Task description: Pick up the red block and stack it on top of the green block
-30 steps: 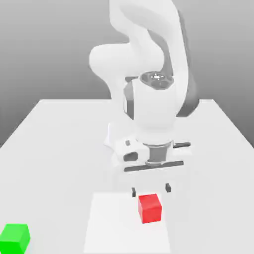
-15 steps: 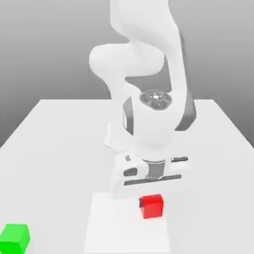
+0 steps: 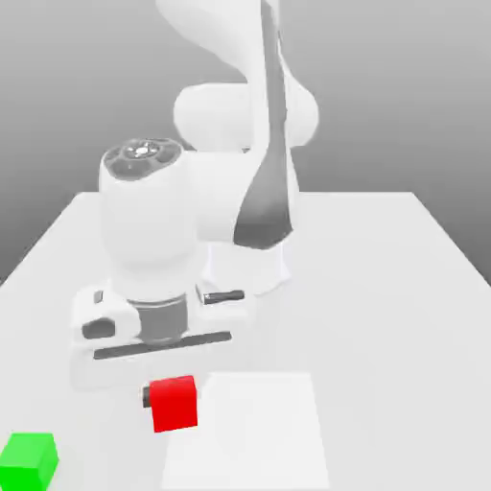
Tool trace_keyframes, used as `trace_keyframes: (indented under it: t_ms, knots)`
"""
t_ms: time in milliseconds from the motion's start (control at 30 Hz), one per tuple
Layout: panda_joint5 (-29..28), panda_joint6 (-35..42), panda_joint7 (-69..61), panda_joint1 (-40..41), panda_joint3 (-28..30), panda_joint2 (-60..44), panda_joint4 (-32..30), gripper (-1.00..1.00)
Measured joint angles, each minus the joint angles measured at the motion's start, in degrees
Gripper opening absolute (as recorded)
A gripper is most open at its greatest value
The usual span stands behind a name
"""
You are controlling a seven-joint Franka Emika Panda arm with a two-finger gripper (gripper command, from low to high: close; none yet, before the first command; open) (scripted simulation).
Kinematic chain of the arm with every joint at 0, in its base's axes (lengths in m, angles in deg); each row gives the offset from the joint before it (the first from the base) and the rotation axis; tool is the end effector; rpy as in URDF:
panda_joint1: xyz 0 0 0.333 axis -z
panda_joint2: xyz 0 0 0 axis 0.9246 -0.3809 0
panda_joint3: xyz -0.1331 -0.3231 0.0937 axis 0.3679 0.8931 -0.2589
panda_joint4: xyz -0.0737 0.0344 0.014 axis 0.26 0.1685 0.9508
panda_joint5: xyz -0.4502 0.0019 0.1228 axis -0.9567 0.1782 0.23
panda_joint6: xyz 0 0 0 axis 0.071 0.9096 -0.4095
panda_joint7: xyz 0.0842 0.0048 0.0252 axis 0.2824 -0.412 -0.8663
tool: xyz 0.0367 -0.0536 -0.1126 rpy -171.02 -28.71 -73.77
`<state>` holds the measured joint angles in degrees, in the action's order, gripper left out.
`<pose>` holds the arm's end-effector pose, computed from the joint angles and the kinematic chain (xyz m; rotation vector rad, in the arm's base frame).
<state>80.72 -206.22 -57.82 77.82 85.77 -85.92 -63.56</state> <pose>0.5162 -0.1517 0.1862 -3.0102 0.8629 0.0183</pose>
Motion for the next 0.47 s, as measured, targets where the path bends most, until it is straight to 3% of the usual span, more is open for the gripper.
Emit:
trace_keyframes:
  t_ms: [200, 333, 367, 467]
  knots:
    - [1.08, 4.45, -13.3, 7.67, 3.33, -3.74, 8.49, -1.0]
    - [2.92, -0.6, -16.65, 9.81, 2.65, -10.49, 10.25, -1.0]
    - [3.35, -1.97, -17.02, 10.13, 2.33, -12.01, 10.37, 1.0]
    - [3.35, -1.97, -17.02, 10.13, 2.33, -12.01, 10.37, 1.0]
